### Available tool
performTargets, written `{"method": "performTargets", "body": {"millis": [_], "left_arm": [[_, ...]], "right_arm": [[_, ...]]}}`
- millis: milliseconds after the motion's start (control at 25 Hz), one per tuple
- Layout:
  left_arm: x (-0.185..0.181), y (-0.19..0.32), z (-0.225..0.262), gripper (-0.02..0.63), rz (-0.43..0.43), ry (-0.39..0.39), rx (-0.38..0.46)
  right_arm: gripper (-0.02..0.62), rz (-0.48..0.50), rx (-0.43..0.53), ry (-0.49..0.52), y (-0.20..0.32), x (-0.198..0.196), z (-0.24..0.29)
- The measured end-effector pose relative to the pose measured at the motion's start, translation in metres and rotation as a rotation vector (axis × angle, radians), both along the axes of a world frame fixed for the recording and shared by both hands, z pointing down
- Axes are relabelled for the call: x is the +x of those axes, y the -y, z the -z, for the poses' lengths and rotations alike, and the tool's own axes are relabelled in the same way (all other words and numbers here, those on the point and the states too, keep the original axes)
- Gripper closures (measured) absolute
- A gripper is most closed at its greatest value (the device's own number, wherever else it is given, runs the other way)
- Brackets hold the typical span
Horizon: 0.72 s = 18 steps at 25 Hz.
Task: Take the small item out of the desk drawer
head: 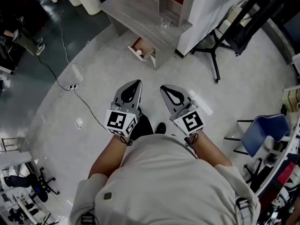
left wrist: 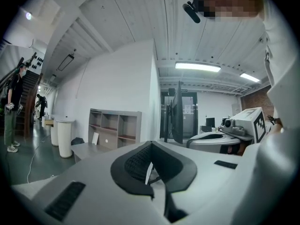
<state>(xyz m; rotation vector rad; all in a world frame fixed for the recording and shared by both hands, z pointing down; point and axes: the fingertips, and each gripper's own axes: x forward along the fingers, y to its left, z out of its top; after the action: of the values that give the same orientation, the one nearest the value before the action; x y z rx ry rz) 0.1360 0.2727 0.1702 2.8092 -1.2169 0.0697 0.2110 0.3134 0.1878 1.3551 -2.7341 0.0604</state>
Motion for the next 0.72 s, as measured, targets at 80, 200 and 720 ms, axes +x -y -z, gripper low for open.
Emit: {"method": "performTargets", "body": {"millis": [80,200,720], "left_arm": [[0.0,0.01,-0.001,0.594,0.002,-0.012,-0.003],[-0.004,0.029,-0.002,0.594,0.0,-0.02,-0.006],[-0.073,0.157,-0.011,0.594,0.015,-0.036,-0.04]], "right_arm": [[0.577,-0.006,0.015,-0.01,0.011,0.003,-0.001],[0.577,-0.017,0.02,-0.011,0.029,0.001,0.002],[0.577,0.018,0.059,-0.072,0.167,-0.061,0.002]]}}
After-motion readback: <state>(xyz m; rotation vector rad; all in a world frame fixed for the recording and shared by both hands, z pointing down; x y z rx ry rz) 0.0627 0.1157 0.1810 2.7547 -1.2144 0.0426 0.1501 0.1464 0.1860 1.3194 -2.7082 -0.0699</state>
